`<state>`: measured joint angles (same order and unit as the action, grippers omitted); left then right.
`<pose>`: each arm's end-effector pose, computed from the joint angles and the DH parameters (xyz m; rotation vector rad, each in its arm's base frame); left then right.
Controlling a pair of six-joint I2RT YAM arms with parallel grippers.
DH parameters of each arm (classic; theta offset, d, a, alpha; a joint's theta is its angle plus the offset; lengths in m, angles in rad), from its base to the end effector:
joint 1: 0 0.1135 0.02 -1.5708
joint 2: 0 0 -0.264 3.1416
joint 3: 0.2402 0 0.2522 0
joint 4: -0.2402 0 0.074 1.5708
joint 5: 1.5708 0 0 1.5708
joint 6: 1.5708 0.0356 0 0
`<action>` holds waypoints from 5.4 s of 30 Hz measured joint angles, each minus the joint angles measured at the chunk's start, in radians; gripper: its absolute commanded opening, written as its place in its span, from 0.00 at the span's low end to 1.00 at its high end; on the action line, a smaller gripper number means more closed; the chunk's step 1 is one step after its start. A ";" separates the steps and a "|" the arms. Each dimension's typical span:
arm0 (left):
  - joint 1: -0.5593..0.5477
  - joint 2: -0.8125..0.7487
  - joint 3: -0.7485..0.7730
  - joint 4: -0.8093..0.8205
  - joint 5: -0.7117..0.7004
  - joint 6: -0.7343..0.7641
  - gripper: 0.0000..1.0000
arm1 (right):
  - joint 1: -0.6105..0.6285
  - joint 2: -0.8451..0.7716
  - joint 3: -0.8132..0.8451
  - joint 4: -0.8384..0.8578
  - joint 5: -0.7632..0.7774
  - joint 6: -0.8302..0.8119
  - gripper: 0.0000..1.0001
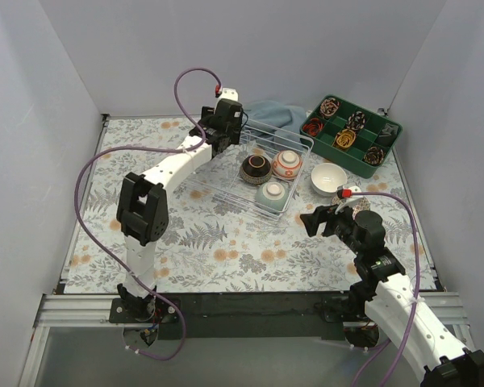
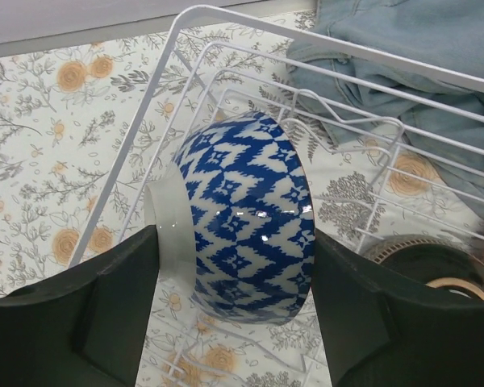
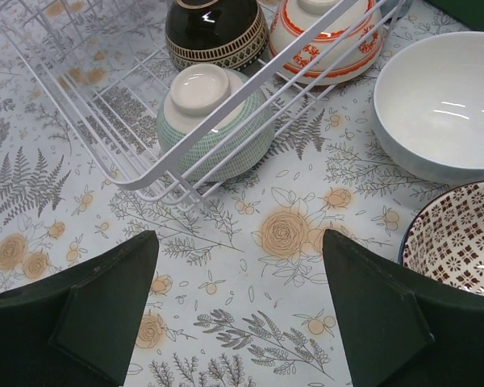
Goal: Unload the bowls from the dish rack
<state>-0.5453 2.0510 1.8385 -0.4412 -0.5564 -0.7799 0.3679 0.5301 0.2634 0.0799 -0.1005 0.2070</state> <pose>0.4174 -0.2312 0.2912 -0.5390 2.0480 -0.1646 0.1404 0.0579 0.2200 -0.2173 1.7709 0.5048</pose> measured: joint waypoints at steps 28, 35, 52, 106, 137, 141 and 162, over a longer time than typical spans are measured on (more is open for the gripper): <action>0.037 -0.661 -0.607 0.179 0.489 -0.388 0.15 | 0.001 0.348 0.215 0.126 -0.296 0.164 0.88; 0.037 -0.784 -0.801 0.304 0.635 -0.524 0.14 | 0.002 0.497 0.302 0.233 -0.370 0.251 0.88; 0.038 -0.898 -1.099 0.637 0.830 -0.795 0.11 | 0.066 0.868 0.422 0.539 -0.526 0.471 0.82; 0.034 -1.434 -1.205 0.222 0.238 -0.271 0.98 | 0.103 0.362 0.571 -0.656 0.072 0.068 0.01; 0.034 -1.419 -1.224 0.208 0.227 -0.253 0.98 | -0.056 0.352 0.190 -0.510 0.097 0.140 0.52; 0.034 -1.419 -1.224 0.209 0.227 -0.252 0.98 | -0.058 0.319 0.198 -0.533 0.094 0.134 0.63; 0.034 -1.420 -1.224 0.205 0.232 -0.253 0.98 | 0.045 0.472 0.729 -0.683 0.037 -0.007 0.89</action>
<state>-0.5114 0.6308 0.6144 -0.2363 -0.3248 -1.0328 0.4133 1.0019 0.9924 -0.6029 -0.0635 0.2001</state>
